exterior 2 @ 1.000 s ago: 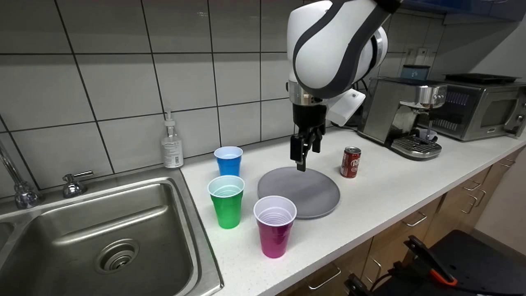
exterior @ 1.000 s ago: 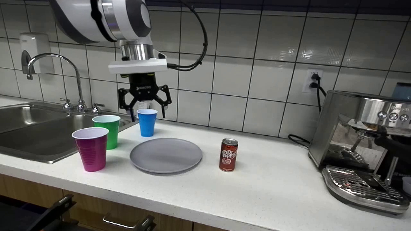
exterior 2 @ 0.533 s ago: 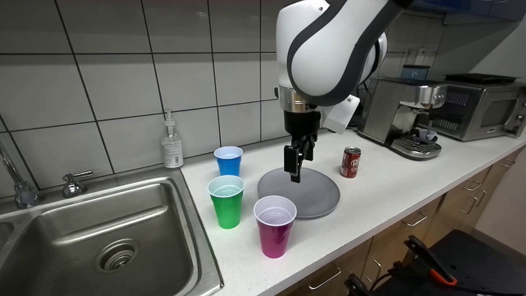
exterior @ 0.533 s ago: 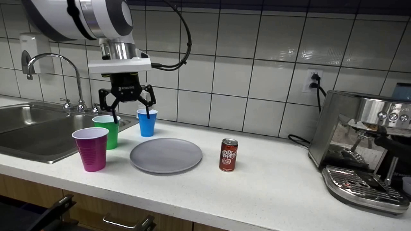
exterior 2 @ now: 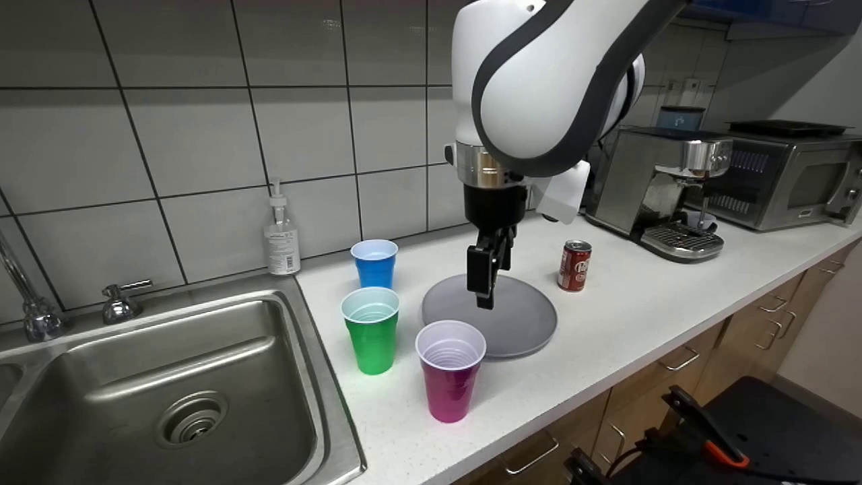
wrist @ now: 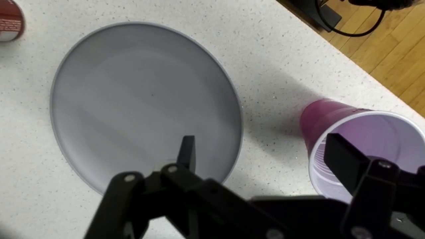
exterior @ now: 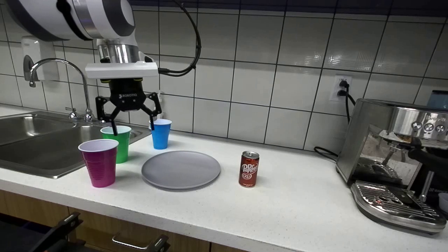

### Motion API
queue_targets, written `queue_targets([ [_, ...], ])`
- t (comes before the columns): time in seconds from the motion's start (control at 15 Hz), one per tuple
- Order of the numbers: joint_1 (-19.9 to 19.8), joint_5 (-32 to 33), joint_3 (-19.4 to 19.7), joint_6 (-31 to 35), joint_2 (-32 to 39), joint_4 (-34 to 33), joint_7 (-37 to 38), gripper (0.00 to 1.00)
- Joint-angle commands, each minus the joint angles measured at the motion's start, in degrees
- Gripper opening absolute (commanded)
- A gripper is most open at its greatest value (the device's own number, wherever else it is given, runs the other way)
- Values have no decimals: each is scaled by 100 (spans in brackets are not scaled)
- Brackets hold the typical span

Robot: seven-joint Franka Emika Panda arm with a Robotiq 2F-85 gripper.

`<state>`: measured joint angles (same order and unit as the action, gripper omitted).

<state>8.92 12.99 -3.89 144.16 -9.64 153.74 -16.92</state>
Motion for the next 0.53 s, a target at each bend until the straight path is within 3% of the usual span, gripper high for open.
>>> queue_targets([
  [0.0,104,-188,-110,-110,-210,146,-268,100],
  [0.47,235,-131,-274,-39,100,51,-167,100],
])
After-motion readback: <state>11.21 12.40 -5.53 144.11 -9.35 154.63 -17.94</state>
